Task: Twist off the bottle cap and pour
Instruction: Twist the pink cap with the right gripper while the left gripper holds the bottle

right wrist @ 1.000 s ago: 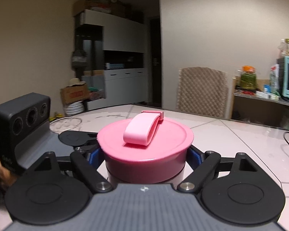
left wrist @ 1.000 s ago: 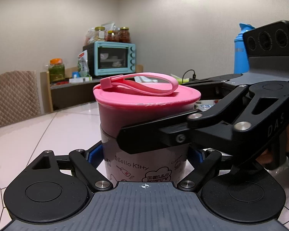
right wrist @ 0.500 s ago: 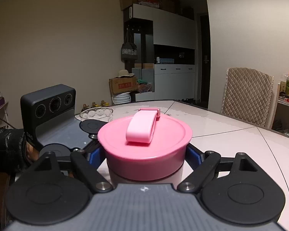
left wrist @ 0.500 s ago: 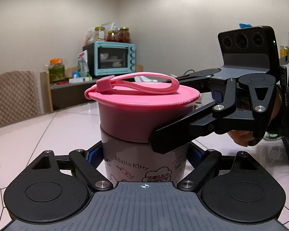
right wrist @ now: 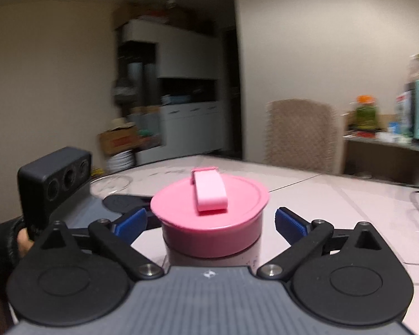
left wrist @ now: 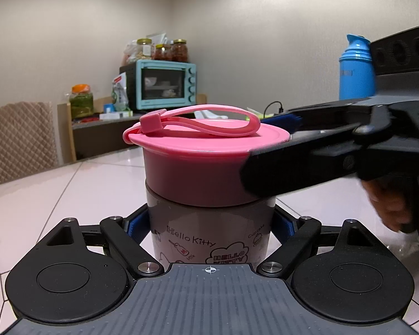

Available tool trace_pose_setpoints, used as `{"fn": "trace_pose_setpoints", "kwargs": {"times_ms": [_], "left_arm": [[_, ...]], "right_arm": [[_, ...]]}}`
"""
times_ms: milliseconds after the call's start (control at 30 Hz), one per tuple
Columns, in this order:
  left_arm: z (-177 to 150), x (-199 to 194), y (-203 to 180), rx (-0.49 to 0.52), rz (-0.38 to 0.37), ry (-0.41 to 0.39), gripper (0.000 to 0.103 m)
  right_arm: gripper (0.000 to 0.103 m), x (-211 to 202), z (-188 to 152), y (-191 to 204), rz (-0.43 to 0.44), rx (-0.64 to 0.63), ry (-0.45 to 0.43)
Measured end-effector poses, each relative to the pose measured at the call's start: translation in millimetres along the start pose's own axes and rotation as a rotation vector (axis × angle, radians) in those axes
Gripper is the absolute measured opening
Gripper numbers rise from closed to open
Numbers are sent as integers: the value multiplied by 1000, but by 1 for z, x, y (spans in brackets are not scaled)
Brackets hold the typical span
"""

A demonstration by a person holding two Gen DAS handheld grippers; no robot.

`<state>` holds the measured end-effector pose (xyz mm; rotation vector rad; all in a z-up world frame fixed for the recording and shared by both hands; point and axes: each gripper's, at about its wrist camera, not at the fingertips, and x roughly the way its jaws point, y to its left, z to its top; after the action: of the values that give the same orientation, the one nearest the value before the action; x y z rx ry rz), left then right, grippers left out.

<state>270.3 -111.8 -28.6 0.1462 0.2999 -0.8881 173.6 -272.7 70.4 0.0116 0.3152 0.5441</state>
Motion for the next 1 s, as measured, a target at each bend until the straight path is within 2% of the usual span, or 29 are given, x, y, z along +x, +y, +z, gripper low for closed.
{"fn": "trace_pose_setpoints", "kwargs": {"times_ms": [133, 367, 567, 800, 1000], "left_arm": [[0, 1, 0, 0, 0, 0, 90], [0, 1, 0, 1, 1, 0, 90], [-1, 0, -1, 1, 2, 0, 90], [-1, 0, -1, 2, 3, 0, 90], [-1, 0, 0, 2, 3, 0, 90]], "right_arm": [[101, 2, -7, 16, -100, 11, -9], [100, 27, -12, 29, -177, 19, -19], [98, 41, -10, 29, -215, 34, -27], [88, 48, -13, 30, -260, 37, -26], [86, 49, -15, 32, -255, 31, -36]]}}
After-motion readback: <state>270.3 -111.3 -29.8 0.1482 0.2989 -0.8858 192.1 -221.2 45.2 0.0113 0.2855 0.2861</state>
